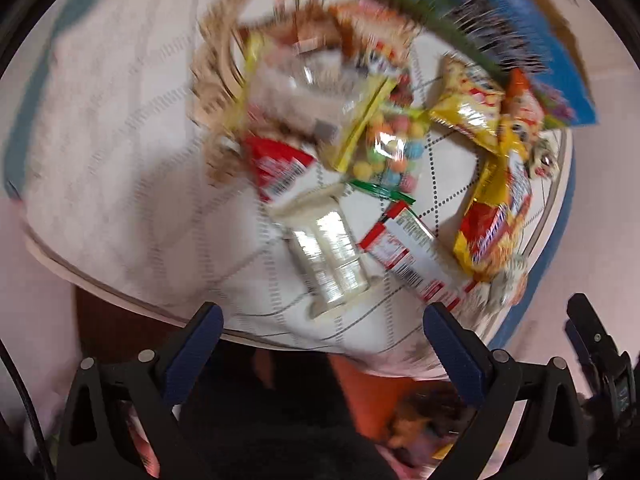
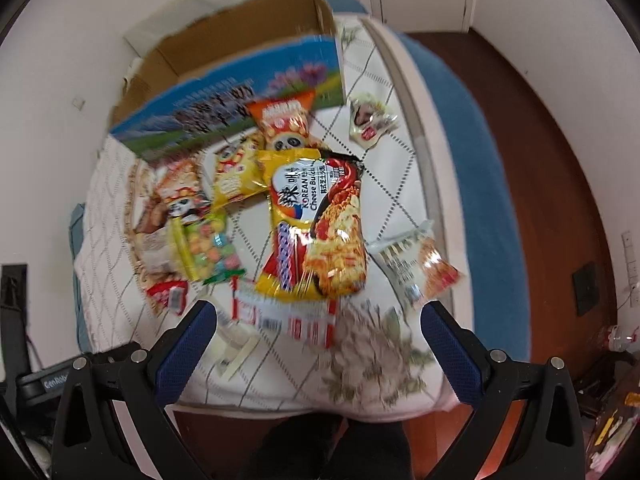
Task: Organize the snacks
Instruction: 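Grasp the white wrapped bar with the left tool while the right tool grasps the Cheese Buldak pack, then carry both packs into the cardboard box and open both tools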
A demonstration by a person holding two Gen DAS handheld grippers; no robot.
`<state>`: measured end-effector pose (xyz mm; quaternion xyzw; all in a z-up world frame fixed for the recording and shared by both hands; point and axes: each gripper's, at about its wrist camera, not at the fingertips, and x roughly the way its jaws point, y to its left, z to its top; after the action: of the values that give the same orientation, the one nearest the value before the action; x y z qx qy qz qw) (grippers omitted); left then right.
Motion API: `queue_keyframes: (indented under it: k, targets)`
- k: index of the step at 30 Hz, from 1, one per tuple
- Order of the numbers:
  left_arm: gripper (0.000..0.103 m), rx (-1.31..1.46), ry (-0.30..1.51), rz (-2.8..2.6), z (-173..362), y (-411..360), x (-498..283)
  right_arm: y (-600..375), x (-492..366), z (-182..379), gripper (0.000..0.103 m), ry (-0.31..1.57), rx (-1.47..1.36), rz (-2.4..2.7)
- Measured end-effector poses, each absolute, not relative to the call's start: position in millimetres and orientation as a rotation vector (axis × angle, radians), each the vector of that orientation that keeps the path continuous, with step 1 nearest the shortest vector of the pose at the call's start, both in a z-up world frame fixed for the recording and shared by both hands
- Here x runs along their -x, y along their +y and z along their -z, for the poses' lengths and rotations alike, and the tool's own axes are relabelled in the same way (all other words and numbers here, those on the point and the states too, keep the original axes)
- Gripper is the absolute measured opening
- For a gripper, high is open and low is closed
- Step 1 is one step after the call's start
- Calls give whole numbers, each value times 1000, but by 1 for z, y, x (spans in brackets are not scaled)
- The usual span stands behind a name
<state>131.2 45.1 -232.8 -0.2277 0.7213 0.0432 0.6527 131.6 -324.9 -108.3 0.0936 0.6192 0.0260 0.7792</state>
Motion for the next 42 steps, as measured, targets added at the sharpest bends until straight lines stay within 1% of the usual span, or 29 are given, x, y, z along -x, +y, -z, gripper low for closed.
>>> queue_keyframes:
  k: [2, 4, 6, 7, 9, 10, 12, 16, 19, 20, 21, 24, 26, 30, 34, 37, 38, 40, 42]
  targets:
    - [101, 584, 1676, -114, 259, 42, -141, -324, -153, 130, 103, 1366, -192, -63]
    - [98, 627, 1699, -128, 280, 40, -147, -324, -171, 150, 103, 1387, -177, -59]
    - [88, 693, 1729, -157, 301, 40, -148, -324, -185, 166, 103, 1410, -169, -63]
    - [86, 729, 1730, -163, 308, 41, -147, -325, -191, 174, 103, 1424, -166, -61]
    - [68, 756, 1732, -180, 318, 39, -144, -325, -200, 189, 103, 1453, -163, -66]
    - [65, 740, 1730, -193, 321, 37, -142, -324, -204, 195, 103, 1466, -164, -72]
    - [53, 663, 1718, -215, 320, 32, -139, -322, -211, 206, 103, 1485, -162, -83]
    - [52, 446, 1680, -183, 306, 18, -136, -319, -226, 228, 102, 1527, -193, -112]
    - [51, 209, 1653, -148, 292, 8, -138, -315, -238, 242, 101, 1542, -229, -134]
    - [50, 162, 1642, -150, 289, 7, -139, -313, -240, 245, 96, 1548, -240, -143]
    - [50, 123, 1633, -152, 284, 8, -141, -311, -241, 247, 88, 1560, -250, -156]
    - [50, 56, 1603, -149, 277, 16, -146, -295, -239, 245, 83, 1560, -168, -145]
    - [51, 77, 1614, -119, 283, 25, -150, -278, -233, 245, 79, 1570, -102, -153]
    - [59, 180, 1640, -78, 289, 45, -154, -257, -223, 252, 79, 1620, -40, -153]
    - [59, 257, 1636, -54, 296, 56, -148, -242, -223, 263, 81, 1629, -30, -103]
    - [59, 286, 1624, -44, 293, 64, -140, -225, -223, 278, 84, 1632, -25, -62]
    - [56, 276, 1624, -43, 293, 65, -137, -222, -223, 282, 85, 1639, -29, -47]
    - [55, 256, 1615, -38, 294, 72, -127, -215, -212, 289, 86, 1644, -30, -31]
    - [53, 235, 1607, -36, 278, 78, -121, -210, -203, 291, 85, 1644, -21, -24]
